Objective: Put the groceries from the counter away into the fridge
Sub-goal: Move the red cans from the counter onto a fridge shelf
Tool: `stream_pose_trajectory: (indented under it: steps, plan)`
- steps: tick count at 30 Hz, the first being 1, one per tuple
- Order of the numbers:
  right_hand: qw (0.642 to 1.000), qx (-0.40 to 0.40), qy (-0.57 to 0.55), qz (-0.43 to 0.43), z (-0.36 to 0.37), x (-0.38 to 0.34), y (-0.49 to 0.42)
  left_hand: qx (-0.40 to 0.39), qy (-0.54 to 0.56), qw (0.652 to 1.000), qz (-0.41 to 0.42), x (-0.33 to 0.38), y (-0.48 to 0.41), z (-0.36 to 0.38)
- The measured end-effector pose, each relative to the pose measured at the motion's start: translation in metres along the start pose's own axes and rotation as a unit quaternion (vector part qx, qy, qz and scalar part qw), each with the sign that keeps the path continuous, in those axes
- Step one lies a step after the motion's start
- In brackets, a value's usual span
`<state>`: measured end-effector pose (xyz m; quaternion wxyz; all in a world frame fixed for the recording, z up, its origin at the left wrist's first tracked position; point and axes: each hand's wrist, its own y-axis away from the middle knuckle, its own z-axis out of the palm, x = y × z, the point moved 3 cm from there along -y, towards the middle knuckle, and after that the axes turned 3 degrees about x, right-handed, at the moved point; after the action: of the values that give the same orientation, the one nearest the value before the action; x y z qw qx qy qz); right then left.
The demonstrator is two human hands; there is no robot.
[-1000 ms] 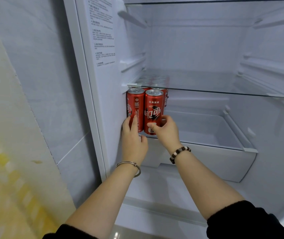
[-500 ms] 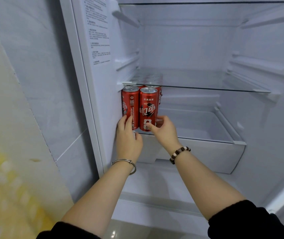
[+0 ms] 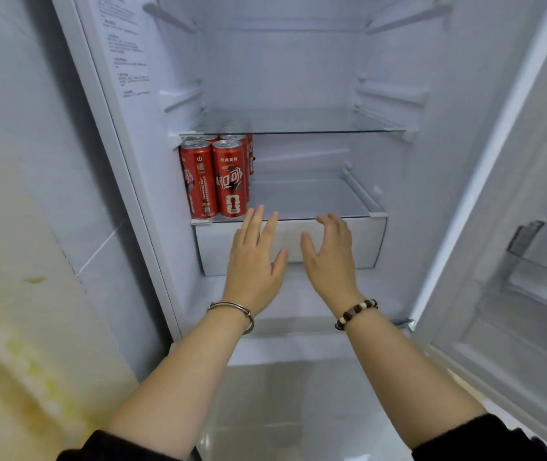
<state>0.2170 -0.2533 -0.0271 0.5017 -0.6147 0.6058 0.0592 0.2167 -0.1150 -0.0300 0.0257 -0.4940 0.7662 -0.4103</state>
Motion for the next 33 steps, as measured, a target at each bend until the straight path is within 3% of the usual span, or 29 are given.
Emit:
stream_pose_trajectory:
  steps: [9, 15, 20, 26, 33]
  plan:
    - [0.994, 0.042, 0.057, 0.086, -0.088, 0.044, 0.092, -0.071, 0.064, 0.994, 0.050, 0.075, 0.066, 0.032]
    - [0.978, 0.093, 0.068, 0.174, -0.155, 0.080, 0.158, -0.166, 0.086, 0.977, 0.100, 0.143, 0.111, 0.062]
    - [0.956, 0.150, 0.107, 0.227, -0.224, 0.107, 0.219, -0.268, 0.108, 0.943, 0.163, 0.215, 0.149, 0.085]
    - [0.909, 0.210, 0.190, 0.306, -0.333, 0.122, 0.312, -0.330, 0.161, 0.892, 0.263, 0.331, 0.212, 0.097]
    - [0.818, 0.291, 0.320, 0.379, -0.473, 0.087, 0.473, -0.332, 0.242, 0.827, 0.384, 0.487, 0.332, 0.063]
